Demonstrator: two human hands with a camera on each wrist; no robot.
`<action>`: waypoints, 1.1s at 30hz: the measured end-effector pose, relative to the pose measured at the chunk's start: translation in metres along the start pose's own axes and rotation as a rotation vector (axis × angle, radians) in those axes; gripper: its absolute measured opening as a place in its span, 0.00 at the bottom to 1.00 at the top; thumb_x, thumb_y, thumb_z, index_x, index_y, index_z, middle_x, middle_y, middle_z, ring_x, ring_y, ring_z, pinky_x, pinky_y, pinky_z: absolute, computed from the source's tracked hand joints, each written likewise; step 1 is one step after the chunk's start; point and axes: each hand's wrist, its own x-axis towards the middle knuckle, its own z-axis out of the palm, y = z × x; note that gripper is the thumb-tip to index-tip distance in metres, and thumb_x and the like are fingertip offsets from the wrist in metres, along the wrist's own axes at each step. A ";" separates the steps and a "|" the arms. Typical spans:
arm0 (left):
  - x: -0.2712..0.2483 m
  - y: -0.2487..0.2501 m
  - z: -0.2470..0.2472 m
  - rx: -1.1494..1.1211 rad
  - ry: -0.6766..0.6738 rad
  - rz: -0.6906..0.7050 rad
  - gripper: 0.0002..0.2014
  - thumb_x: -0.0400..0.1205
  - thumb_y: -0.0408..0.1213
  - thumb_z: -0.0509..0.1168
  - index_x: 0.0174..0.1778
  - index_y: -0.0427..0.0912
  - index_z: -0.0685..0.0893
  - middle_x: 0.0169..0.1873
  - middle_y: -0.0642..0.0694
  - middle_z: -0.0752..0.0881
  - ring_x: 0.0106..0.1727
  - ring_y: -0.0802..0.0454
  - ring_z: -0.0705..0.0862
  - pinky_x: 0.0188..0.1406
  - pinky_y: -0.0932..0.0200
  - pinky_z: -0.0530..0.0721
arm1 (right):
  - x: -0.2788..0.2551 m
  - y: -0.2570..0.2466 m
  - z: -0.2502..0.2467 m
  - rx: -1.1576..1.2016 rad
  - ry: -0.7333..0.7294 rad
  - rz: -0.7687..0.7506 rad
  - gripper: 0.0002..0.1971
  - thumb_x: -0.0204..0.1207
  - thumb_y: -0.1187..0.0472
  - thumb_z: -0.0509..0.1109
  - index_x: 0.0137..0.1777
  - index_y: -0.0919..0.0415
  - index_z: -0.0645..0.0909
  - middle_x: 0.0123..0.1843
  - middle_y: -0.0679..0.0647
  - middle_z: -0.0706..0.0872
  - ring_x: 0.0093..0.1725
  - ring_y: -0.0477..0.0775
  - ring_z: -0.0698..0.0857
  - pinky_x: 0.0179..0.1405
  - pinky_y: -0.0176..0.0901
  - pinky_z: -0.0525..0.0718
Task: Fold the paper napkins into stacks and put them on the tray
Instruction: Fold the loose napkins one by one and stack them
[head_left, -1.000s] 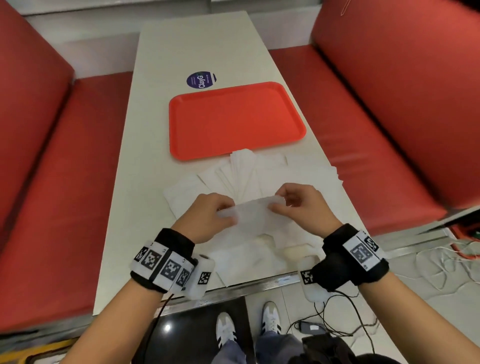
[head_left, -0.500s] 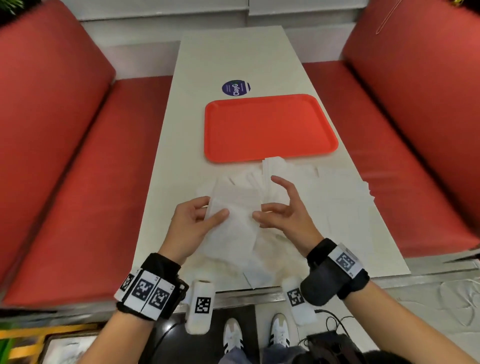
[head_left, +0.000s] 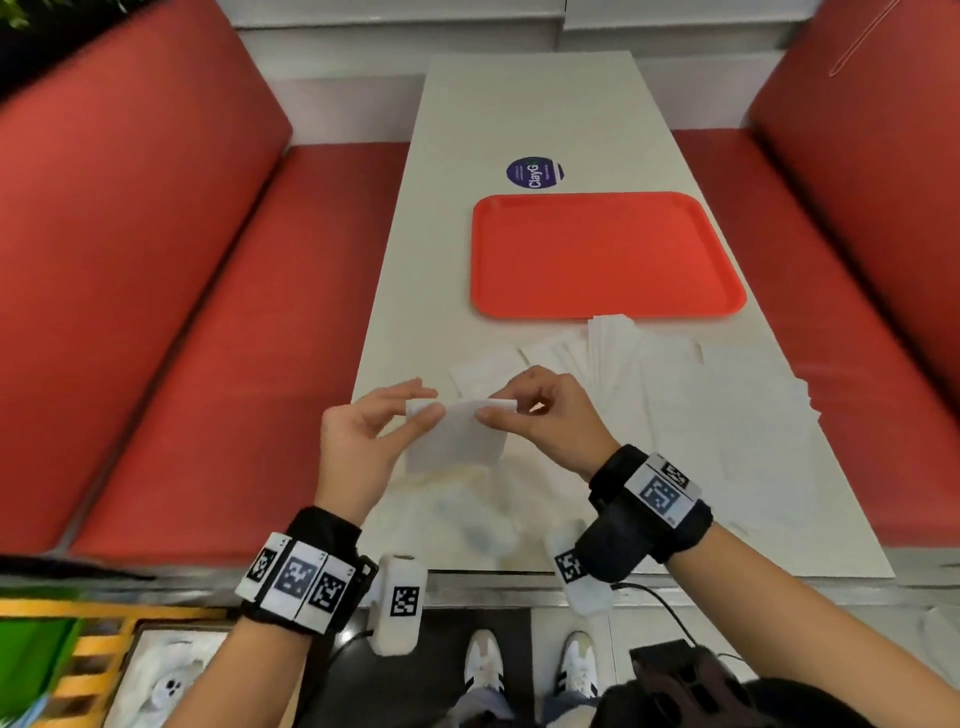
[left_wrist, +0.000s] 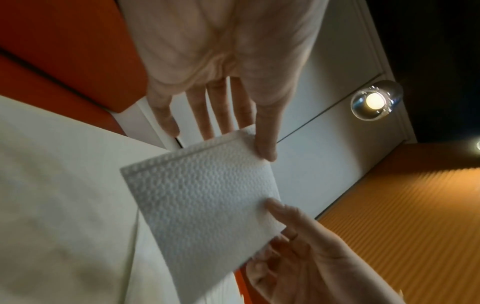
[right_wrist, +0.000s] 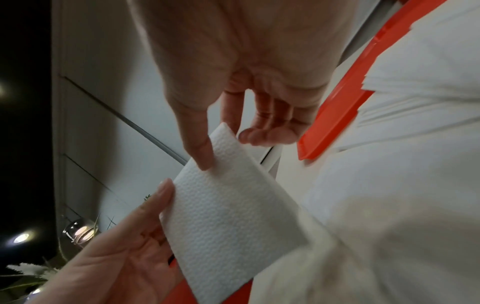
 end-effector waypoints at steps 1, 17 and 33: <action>0.003 0.001 -0.006 -0.041 0.008 -0.033 0.04 0.70 0.32 0.78 0.39 0.37 0.92 0.44 0.46 0.93 0.49 0.55 0.90 0.52 0.57 0.85 | 0.005 0.000 0.005 -0.010 0.006 0.008 0.09 0.67 0.56 0.83 0.41 0.61 0.90 0.44 0.46 0.82 0.39 0.44 0.80 0.41 0.33 0.76; -0.024 -0.051 -0.062 1.054 -0.275 0.185 0.21 0.84 0.42 0.65 0.75 0.48 0.74 0.75 0.52 0.72 0.76 0.51 0.71 0.69 0.51 0.74 | 0.013 0.038 0.098 -0.242 -0.087 0.262 0.11 0.73 0.63 0.78 0.54 0.60 0.83 0.33 0.55 0.80 0.27 0.47 0.80 0.31 0.36 0.81; -0.030 -0.082 -0.065 1.419 -0.688 0.116 0.44 0.82 0.26 0.53 0.82 0.51 0.29 0.81 0.54 0.25 0.84 0.54 0.29 0.84 0.45 0.40 | -0.047 0.048 0.138 -1.101 -0.397 -0.038 0.33 0.87 0.63 0.50 0.85 0.63 0.35 0.87 0.58 0.35 0.87 0.56 0.37 0.86 0.51 0.42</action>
